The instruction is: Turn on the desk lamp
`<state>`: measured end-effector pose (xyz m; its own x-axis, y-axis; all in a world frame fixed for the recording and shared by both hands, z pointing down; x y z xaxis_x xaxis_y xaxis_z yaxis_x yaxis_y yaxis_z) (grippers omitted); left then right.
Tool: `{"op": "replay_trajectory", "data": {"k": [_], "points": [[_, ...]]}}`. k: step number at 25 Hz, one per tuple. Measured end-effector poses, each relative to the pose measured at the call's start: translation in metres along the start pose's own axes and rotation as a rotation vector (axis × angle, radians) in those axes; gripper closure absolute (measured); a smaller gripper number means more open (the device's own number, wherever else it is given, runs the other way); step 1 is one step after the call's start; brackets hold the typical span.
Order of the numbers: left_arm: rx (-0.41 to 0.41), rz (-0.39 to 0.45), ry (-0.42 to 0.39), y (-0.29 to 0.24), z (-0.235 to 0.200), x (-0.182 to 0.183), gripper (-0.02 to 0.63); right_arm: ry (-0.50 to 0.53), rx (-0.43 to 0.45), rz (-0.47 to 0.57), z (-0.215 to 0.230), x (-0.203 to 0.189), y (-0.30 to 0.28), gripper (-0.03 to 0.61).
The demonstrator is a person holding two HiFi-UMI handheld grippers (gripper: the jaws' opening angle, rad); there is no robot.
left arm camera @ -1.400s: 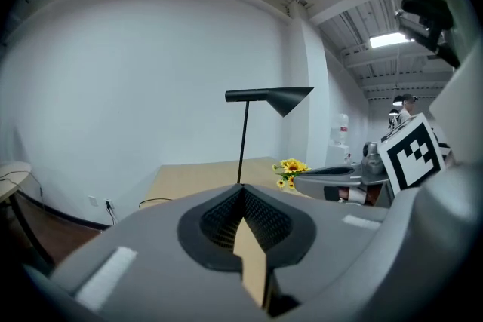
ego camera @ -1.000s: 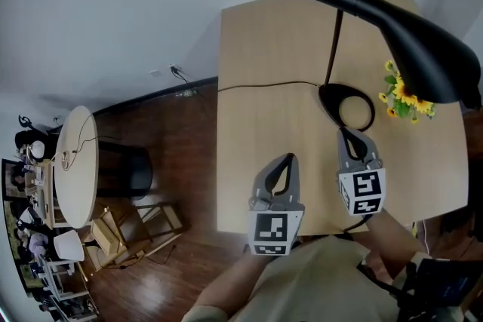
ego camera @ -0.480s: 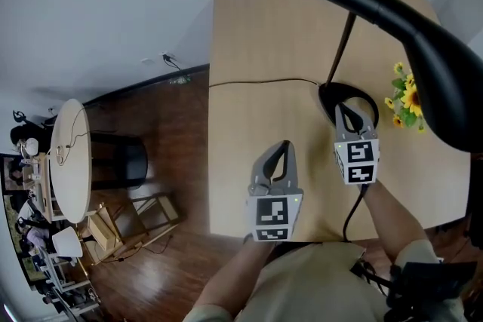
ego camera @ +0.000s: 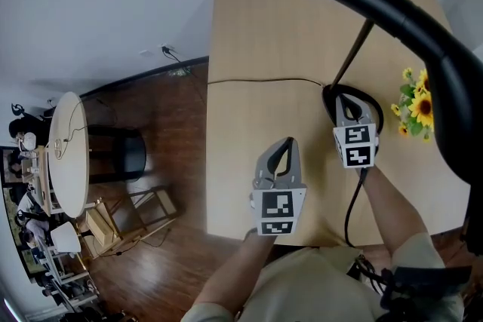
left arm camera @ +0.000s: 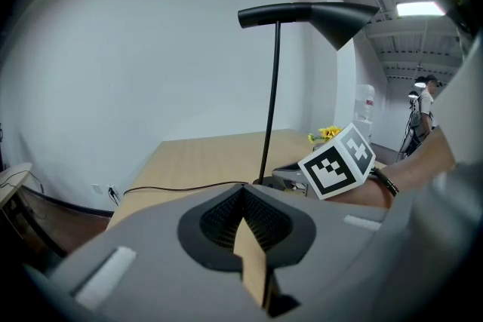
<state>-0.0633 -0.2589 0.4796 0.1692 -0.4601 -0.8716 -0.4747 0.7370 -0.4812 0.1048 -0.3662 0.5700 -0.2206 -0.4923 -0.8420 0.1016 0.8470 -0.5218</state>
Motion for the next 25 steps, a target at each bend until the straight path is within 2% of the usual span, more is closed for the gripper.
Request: {"op": "replay_trajectory", "data": {"k": [11,15,20,25], "points": [[0.006,-0.029,0.025,-0.01,-0.004,-0.011,0.615,0.041,0.008,-0.071,-0.004,-0.013,-0.021,0.578],[0.007,-0.036,0.033,-0.012,-0.005,-0.016,0.615,0.016,0.01,-0.065,-0.004,-0.015,-0.023,0.578],[0.0,-0.039,0.04,-0.012,0.0,-0.02,0.615,0.034,0.007,-0.074,-0.006,-0.016,-0.023,0.578],[0.003,-0.03,0.039,-0.009,-0.002,-0.017,0.615,-0.009,0.018,-0.074,-0.001,-0.016,-0.023,0.578]]}}
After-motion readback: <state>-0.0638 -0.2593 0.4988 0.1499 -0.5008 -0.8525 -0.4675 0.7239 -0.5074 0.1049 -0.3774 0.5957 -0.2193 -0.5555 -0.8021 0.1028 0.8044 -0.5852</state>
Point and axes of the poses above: the fingertips, and each gripper's own axes: y backward along the fingers, z to its right, x out of its top, the point moved 7 cm from there along y, backward along the fingers, and after that the axes turned 12 degrees about -x, right-handed, at the moved point
